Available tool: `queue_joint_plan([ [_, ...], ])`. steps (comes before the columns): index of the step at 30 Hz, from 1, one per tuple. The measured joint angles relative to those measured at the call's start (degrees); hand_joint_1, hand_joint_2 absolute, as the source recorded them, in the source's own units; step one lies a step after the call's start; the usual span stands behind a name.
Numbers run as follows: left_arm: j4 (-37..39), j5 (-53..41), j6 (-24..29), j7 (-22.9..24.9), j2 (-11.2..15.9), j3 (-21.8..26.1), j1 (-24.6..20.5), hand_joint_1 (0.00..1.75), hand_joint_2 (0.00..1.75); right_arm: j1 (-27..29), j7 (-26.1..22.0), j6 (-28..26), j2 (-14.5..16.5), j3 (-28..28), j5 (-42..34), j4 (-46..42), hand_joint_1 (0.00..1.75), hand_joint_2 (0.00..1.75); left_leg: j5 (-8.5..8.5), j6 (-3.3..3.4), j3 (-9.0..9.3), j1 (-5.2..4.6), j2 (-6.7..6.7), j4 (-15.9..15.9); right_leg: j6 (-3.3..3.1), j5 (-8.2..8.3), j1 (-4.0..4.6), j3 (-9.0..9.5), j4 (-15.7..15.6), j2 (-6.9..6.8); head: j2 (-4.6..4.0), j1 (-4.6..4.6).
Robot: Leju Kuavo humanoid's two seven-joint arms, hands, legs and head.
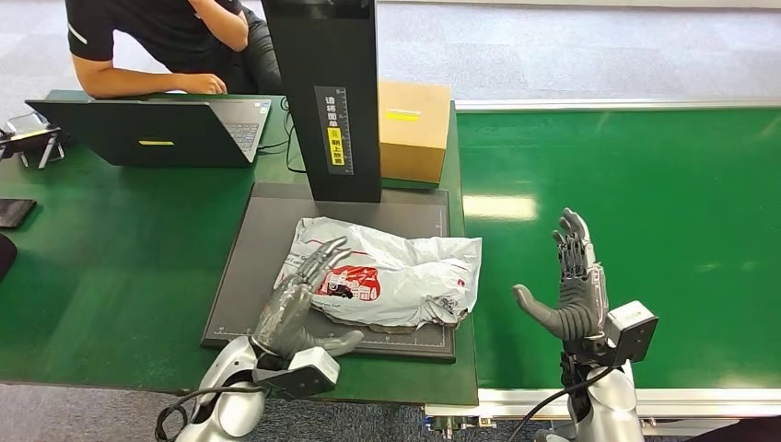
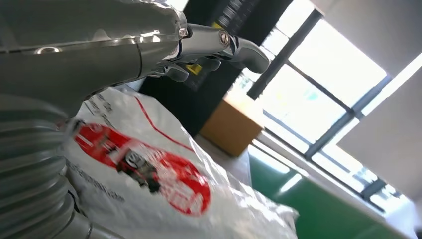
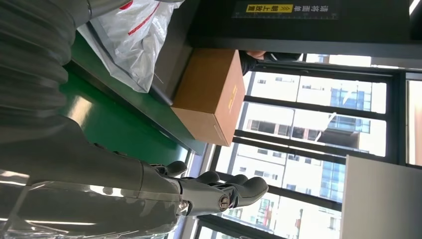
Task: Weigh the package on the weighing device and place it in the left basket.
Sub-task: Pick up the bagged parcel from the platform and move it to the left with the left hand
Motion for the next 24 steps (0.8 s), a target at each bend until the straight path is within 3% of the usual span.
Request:
queue_joint_plan([
  [6, 1.73, -1.0, -3.46, 3.0, 0.52, -4.36, -1.65, 0.0, 1.75, 0.01, -0.08, 0.04, 0.31, 0.0, 0.1, 0.08, 0.0, 1.75, 0.0, 0.0, 0.0, 0.0, 0.0, 0.0, 0.0, 0.0, 0.0, 0.0, 0.0, 0.0, 0.0, 0.0],
  [14, 3.5, -1.61, -4.22, 4.21, 1.03, -5.93, -2.79, 0.0, 1.75, 0.02, -0.09, 0.03, 0.36, -0.06, 0.11, 0.08, 0.0, 1.75, 0.0, 0.0, 0.0, 0.0, 0.0, 0.0, 0.0, 0.0, 0.0, -0.01, 0.0, 0.0, 0.0, 0.0],
  [20, 7.75, -4.31, -5.86, 8.85, 1.1, -6.83, -4.54, 0.0, 1.75, 0.94, -0.09, -0.05, 0.83, -1.21, 0.32, -0.3, 0.0, 1.75, 0.0, 0.0, 0.0, 0.0, 0.0, 0.0, 0.0, 0.0, -0.01, -0.01, 0.0, 0.0, 0.0, 0.01],
  [24, 11.11, -6.5, -4.32, 14.44, 1.06, -6.22, -5.57, 0.0, 1.75, 2.09, -0.07, -0.1, 1.46, -2.29, 0.64, -1.25, 0.0, 1.75, -0.01, 0.0, 0.01, 0.0, 0.0, 0.0, 0.0, 0.0, 0.0, -0.01, 0.0, 0.01, 0.0, 0.01],
])
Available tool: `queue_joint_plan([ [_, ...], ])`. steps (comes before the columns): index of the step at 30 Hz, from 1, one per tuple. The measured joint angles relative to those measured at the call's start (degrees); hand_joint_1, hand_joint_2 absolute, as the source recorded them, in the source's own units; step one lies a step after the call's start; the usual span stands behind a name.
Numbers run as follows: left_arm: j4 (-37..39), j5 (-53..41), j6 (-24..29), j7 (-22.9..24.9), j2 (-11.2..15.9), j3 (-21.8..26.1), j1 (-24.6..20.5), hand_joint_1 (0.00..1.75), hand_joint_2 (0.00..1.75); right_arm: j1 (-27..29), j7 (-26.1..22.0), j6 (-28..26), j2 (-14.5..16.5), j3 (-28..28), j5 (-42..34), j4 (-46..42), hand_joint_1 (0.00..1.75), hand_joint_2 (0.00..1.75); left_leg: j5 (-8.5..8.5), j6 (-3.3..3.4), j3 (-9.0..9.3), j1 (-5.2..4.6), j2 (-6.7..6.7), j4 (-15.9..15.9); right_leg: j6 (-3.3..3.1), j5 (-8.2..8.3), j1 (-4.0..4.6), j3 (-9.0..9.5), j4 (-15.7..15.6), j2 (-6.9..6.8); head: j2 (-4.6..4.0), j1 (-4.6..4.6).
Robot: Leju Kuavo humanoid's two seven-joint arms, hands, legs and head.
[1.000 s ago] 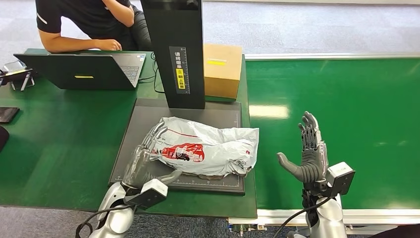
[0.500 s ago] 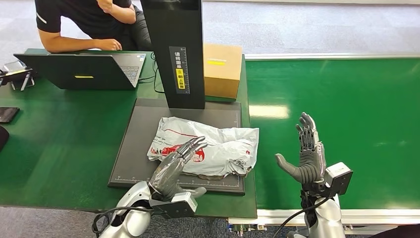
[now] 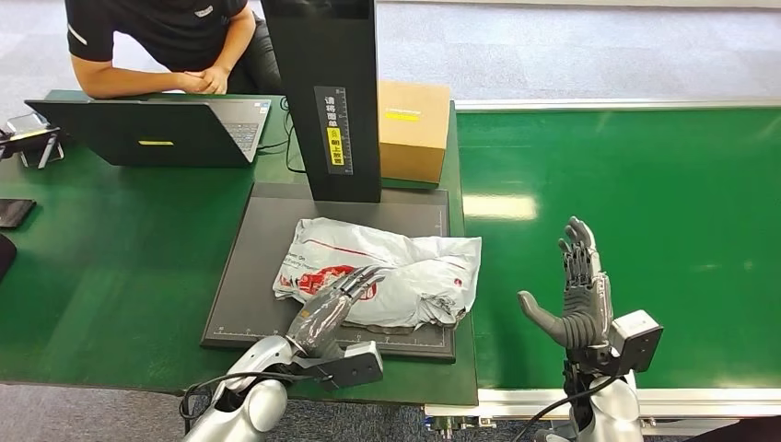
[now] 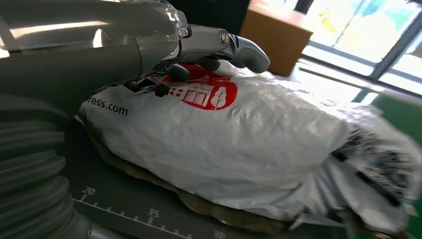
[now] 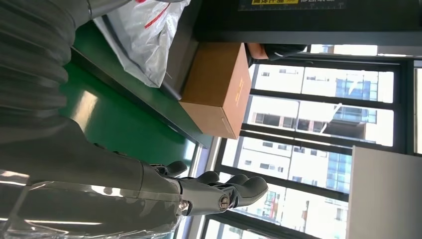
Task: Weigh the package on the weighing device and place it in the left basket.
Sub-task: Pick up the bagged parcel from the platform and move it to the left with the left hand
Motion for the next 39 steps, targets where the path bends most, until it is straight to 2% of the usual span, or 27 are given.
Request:
queue_joint_plan([
  [4, 2.28, -0.56, 0.59, 3.26, -0.07, 1.9, -0.6, 0.0, 1.75, 0.89, 0.03, -0.02, 0.49, -0.59, 0.17, -0.82, 0.0, 1.75, 0.0, -0.01, 0.01, 0.0, 0.0, 0.0, 0.0, 0.0, 0.01, 0.0, 0.0, 0.01, 0.0, -0.01],
  [12, 4.19, -0.55, 0.61, 3.76, -0.28, 3.25, -1.15, 0.0, 1.75, 1.34, 0.06, -0.02, 0.96, -1.19, 0.22, -1.25, 0.0, 1.75, 0.0, -0.01, 0.04, 0.0, 0.0, 0.0, 0.0, 0.0, 0.0, 0.03, 0.0, 0.01, 0.0, 0.0],
  [18, 4.85, -0.65, 0.4, 6.41, -0.68, 4.36, -1.26, 0.01, 1.75, 1.45, 0.08, -0.41, 1.21, -1.27, 0.36, -1.25, 0.0, 1.75, 0.0, -0.01, 0.07, 0.0, 0.0, 0.0, 0.0, 0.0, 0.0, 0.07, 0.0, 0.01, 0.0, -0.01],
  [22, 4.95, -0.35, 0.73, 7.15, -0.96, 5.64, -1.19, 1.7, 1.75, 1.62, 0.11, -0.92, 1.32, -1.27, 0.39, -1.32, 0.0, 1.75, 0.0, -0.01, 0.09, 0.0, 0.0, -0.01, 0.0, 0.0, 0.01, 0.08, 0.0, 0.01, 0.0, -0.01],
  [23, 4.94, -0.03, 0.92, 7.18, -1.01, 6.02, -1.15, 1.75, 1.75, 1.66, 0.14, -0.95, 1.38, -1.27, 0.4, -1.38, 0.0, 1.75, 0.0, -0.01, 0.09, 0.01, 0.0, -0.01, 0.0, 0.0, 0.02, 0.08, 0.0, 0.01, 0.0, -0.01],
  [39, 4.32, 1.77, 2.12, 6.66, -1.34, 9.25, -1.07, 1.75, 1.75, 1.86, 0.23, -0.99, 1.87, -1.27, 0.49, -1.55, 0.0, 1.75, 0.0, -0.01, 0.16, 0.0, 0.01, -0.02, 0.0, 0.01, 0.0, 0.17, 0.0, 0.02, 0.0, -0.01],
])
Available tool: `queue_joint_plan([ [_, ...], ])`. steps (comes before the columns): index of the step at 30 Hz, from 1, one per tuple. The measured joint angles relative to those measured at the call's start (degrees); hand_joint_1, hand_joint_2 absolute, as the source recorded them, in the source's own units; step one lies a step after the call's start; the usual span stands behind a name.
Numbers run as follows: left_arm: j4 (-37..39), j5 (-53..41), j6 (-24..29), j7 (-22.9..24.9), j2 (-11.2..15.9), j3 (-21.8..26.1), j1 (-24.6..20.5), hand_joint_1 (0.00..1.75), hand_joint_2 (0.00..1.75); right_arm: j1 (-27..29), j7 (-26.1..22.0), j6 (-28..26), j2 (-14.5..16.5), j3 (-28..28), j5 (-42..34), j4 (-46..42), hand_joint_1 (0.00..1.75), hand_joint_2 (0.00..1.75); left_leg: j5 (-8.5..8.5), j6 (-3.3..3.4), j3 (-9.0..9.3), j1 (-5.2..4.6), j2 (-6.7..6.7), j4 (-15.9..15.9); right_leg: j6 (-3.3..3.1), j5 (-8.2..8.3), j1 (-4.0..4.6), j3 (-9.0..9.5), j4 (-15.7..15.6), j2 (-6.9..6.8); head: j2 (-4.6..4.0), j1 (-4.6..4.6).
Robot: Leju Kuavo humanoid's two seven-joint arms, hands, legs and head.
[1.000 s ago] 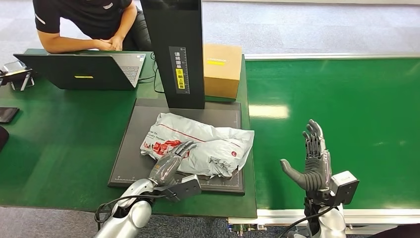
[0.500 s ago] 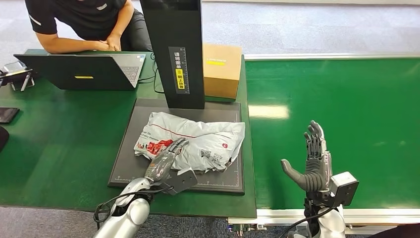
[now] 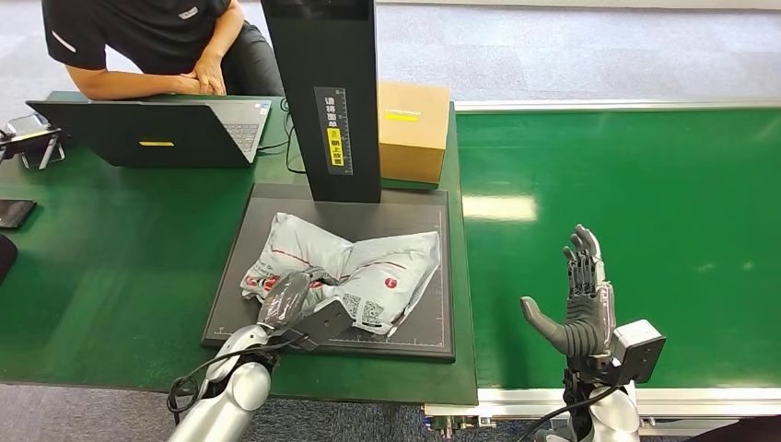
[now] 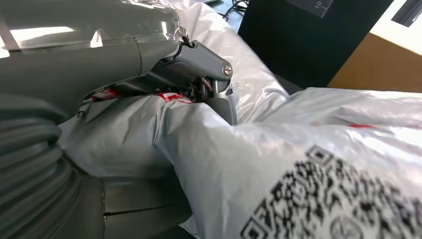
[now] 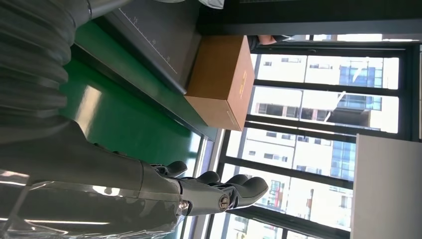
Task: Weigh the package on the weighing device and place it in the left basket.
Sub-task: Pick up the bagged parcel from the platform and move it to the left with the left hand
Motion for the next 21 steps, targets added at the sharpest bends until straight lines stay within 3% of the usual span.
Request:
queue_joint_plan([
  [21, -1.19, 3.43, 3.58, -1.53, -0.09, 4.9, 2.31, 1.75, 1.75, 0.0, 0.02, -0.7, 0.04, 0.0, 0.13, 0.0, 0.0, 1.75, 0.0, -0.01, 0.01, 0.0, 0.0, -0.01, 0.0, 0.0, 0.01, 0.01, 0.0, 0.0, 0.0, 0.01],
])
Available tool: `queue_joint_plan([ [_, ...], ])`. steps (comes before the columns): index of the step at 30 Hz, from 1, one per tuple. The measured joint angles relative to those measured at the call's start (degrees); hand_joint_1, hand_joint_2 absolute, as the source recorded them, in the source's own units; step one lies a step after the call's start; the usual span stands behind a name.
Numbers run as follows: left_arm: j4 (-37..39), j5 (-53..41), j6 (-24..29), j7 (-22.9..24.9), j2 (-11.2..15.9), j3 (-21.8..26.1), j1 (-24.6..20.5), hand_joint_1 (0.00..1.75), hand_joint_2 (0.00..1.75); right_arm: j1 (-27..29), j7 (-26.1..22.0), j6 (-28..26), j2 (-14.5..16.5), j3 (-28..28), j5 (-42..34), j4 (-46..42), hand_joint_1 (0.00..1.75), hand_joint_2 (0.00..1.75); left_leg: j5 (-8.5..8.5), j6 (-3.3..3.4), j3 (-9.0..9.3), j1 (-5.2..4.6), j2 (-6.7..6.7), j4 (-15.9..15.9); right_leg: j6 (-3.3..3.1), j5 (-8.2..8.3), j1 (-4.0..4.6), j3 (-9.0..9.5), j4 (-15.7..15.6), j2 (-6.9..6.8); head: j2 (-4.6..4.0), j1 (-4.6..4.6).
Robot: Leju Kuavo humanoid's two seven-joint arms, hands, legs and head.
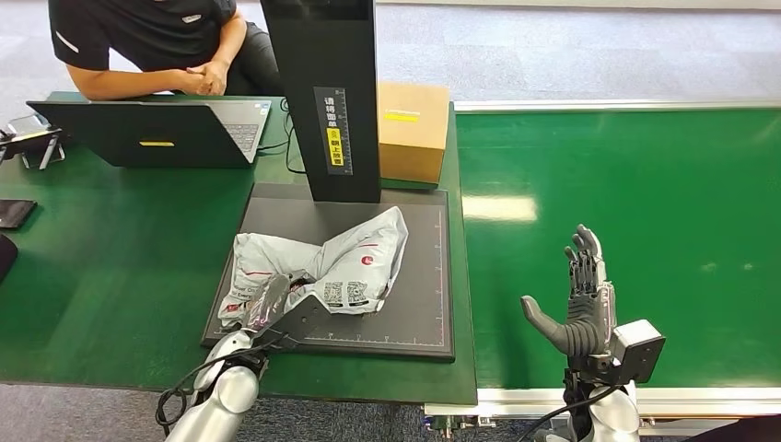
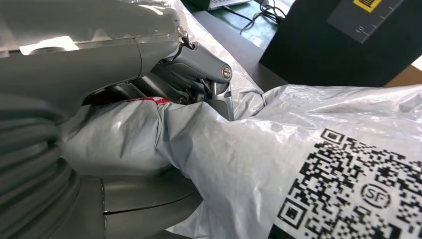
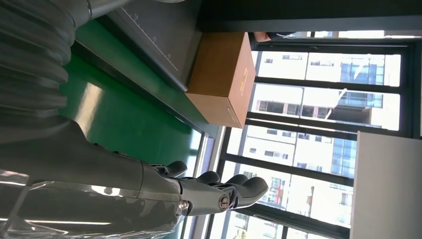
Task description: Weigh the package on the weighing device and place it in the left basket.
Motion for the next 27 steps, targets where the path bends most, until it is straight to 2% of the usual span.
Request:
queue_joint_plan([
  [5, -1.37, -3.85, 7.03, -0.14, 0.87, 3.26, 0.98, 1.75, 1.75, 0.36, 0.09, -0.2, 0.0, 0.0, -0.36, -0.14, 0.0, 1.75, 0.0, -0.01, -0.02, 0.01, 0.02, 0.0, -0.01, 0.0, 0.02, -0.04, 0.0, 0.02, 0.0, 0.0],
  [11, -3.53, -9.56, 13.99, 1.22, 3.96, 12.62, 0.16, 1.75, 1.75, 1.07, 0.17, 0.04, -0.02, 0.0, -0.8, -0.54, 0.0, 1.75, 0.01, -0.01, -0.05, 0.05, 0.02, -0.01, -0.04, -0.02, 0.06, -0.08, 0.01, 0.02, 0.0, -0.01],
  [17, -1.92, -13.85, 19.14, 2.21, 8.31, 23.53, -4.66, 1.75, 1.75, 1.29, -0.1, -0.14, -0.03, 0.0, -1.79, -0.55, 0.0, 1.75, 0.02, -0.02, -0.08, 0.05, 0.02, -0.01, -0.04, -0.02, 0.06, -0.1, 0.01, 0.02, 0.0, 0.0],
  [23, 5.27, -16.14, 23.39, 3.19, 12.86, 32.08, -10.48, 1.75, 1.75, 0.94, -0.14, -0.51, -0.08, 0.08, -2.42, -0.02, 0.0, 1.75, 0.04, -0.03, -0.09, 0.05, 0.02, -0.01, -0.04, -0.02, 0.06, -0.1, 0.02, 0.02, 0.0, -0.01],
  [24, 6.85, -16.35, 24.54, 3.26, 13.52, 33.07, -11.34, 1.44, 1.75, 0.83, -0.15, -0.69, -0.1, 0.15, -2.51, 0.17, 0.0, 1.75, 0.04, -0.03, -0.1, 0.05, 0.02, -0.01, -0.04, -0.02, 0.06, -0.1, 0.02, 0.02, 0.0, -0.01],
  [27, 11.21, -16.6, 27.17, 3.51, 15.25, 35.14, -13.41, 0.14, 1.75, 0.51, -0.15, -1.28, -0.15, 0.37, -2.73, 0.69, 0.0, 1.75, 0.04, -0.03, -0.1, 0.05, 0.02, -0.01, -0.04, -0.02, 0.06, -0.1, 0.02, 0.01, 0.0, -0.01],
])
